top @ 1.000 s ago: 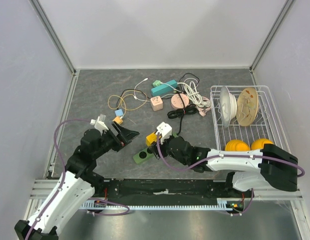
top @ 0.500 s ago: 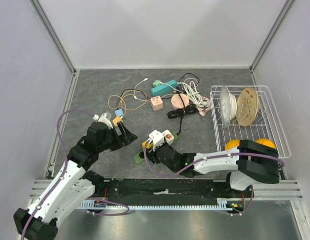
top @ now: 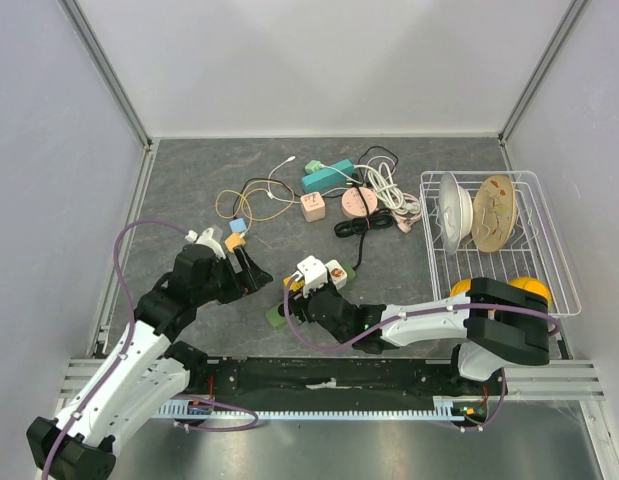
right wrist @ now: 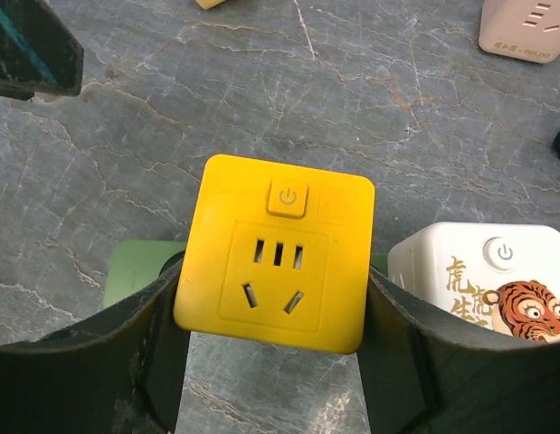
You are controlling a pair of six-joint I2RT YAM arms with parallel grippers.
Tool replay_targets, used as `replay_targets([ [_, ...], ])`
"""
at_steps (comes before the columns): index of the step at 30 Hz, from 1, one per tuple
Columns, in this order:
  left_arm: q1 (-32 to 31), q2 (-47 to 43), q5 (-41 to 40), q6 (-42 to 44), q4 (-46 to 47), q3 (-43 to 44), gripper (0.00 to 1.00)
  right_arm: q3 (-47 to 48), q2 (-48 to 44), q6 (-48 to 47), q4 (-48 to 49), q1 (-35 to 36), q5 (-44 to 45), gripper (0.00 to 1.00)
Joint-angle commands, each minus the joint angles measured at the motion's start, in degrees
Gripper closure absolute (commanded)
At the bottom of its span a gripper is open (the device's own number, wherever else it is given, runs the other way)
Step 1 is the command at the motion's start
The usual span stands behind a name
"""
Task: Insert the plug
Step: Insert the plug into the socket.
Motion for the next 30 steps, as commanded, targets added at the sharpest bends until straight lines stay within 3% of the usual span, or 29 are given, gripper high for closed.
replay_targets([
  [1, 0.2, -0.1, -0.4, 1.9, 0.1, 2.0, 0.11, 2.3, 0.1, 1.8, 0.6, 0.5, 0.6, 1.0],
  [30, 0.2, 4.8, 3.9, 3.2, 3.0, 1.1, 0.12, 6.4, 6.5, 0.0, -11.5, 0.5, -8.5, 1.0],
])
